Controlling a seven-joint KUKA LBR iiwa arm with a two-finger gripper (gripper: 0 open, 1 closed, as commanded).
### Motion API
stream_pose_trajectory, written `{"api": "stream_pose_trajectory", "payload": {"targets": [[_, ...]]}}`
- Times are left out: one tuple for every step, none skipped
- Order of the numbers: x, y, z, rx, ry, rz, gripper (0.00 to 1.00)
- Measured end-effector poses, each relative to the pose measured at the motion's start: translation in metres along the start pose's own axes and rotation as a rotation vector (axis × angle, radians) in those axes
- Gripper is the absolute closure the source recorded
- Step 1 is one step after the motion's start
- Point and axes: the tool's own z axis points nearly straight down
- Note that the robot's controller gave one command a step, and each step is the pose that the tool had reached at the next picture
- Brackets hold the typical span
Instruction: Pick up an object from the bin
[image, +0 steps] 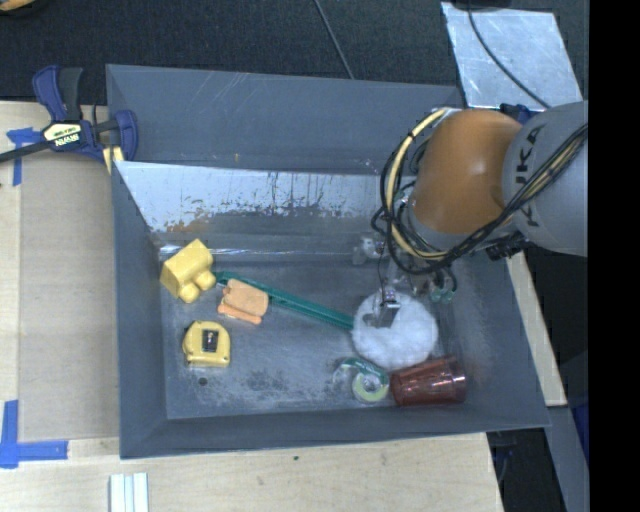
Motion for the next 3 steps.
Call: {"api": "stream_pose_trajectory", "payload": {"targets": [[-0.0023,-0.0076,0.0077,0.0,-0.001,0.154,0.0],[-0.0029,-0.0075,0.009,0.0,-0.001,0.153,0.0],[-0.0045,-0.0073,0.0153,0.0,-0.005,0.166,0.0]]}}
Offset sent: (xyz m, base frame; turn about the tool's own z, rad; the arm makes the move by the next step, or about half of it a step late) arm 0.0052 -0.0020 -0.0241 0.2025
